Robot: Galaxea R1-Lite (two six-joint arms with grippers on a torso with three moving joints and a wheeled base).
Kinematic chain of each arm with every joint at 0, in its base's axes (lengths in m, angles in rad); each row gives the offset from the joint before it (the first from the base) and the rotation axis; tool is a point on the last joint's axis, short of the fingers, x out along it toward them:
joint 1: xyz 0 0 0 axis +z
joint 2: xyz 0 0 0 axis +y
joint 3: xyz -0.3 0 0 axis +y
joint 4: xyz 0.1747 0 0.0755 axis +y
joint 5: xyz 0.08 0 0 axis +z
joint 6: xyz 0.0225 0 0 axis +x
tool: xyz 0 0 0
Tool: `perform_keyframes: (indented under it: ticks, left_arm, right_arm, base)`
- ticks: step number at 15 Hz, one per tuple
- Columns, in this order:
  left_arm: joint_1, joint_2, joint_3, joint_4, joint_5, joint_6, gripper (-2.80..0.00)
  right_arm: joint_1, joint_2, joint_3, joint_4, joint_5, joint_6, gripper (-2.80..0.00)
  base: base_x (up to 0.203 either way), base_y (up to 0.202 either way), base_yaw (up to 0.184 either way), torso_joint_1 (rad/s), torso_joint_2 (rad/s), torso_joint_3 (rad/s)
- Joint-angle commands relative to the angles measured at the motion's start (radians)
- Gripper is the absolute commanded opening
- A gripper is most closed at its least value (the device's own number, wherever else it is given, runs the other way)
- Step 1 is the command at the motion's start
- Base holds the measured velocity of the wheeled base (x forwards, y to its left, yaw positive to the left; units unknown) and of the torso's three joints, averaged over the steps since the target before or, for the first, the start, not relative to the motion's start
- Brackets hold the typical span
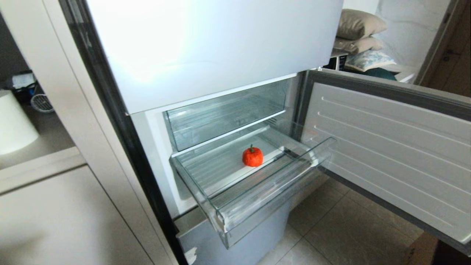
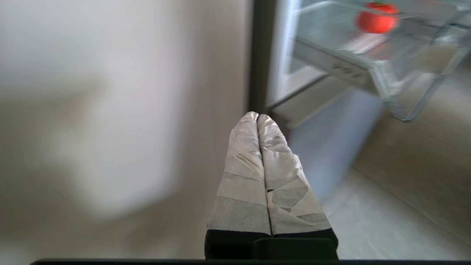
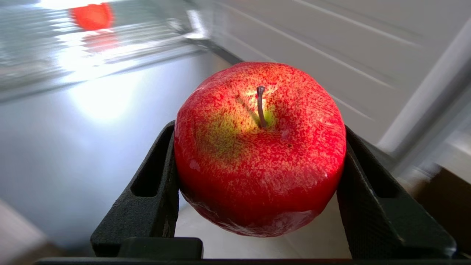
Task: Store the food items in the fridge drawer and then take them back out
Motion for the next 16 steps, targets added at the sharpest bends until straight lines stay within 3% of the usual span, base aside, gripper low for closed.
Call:
perform_keyframes:
  ticks: [1,11,16]
  left_arm:
    - [0.0,0.0,0.0,0.0,0.0,0.0,-2.8]
    - [0.0,0.0,0.0,0.0,0.0,0.0,-2.8]
    - [0.0,0.0,0.0,0.0,0.0,0.0,-2.8]
  right_arm:
    - [0.001,0.003,0.0,0.001,-0.001,0.01,-2.8]
    - [0.001,0.001,0.0,-0.001,-0.009,0.043,-2.8]
    - [0.001,0.001,0.0,0.0,0.001,0.013,-2.8]
  base:
    - [0.005,-0.005,0.147,0.002,0.0,0.002]
    - [0.001,-0.007,0.176,0.003,0.0,0.004]
    - [0.0,-0.006,0.153,0.004,0.0,0.001]
